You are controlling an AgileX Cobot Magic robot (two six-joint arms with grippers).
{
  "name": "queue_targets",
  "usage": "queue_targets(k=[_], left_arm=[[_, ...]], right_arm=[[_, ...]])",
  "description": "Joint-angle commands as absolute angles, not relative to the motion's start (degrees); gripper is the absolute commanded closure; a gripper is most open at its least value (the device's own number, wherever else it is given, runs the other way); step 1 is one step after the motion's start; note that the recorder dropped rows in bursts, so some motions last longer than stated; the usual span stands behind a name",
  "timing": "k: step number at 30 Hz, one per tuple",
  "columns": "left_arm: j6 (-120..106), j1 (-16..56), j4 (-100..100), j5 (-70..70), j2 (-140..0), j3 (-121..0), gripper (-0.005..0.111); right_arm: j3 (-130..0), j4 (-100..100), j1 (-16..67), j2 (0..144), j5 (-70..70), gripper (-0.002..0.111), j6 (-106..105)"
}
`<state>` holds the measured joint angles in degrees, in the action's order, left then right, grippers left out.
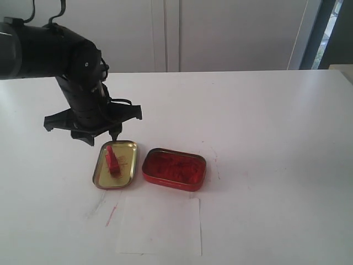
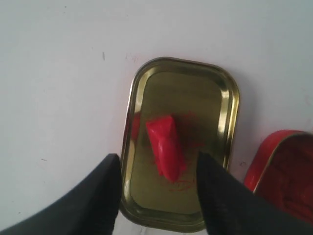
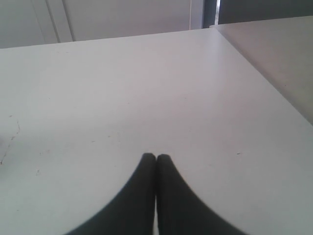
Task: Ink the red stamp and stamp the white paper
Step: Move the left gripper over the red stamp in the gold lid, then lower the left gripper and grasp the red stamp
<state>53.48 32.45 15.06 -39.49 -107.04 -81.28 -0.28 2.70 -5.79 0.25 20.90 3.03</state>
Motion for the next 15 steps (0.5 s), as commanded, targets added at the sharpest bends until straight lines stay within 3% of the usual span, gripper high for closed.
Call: queue_targets(k=[1,15], left_arm=[[54.2,32.7,14.8,-41.0,-108.3,-81.5,0.05],[58.2,32.7,14.4,-40.2,-111.8,-81.4,0.05]], right_arm=[[0.0,2.7,-5.7,0.0,20.5,0.108,3.6],[0.0,2.7,-5.7,0.0,20.5,0.108,3.6]])
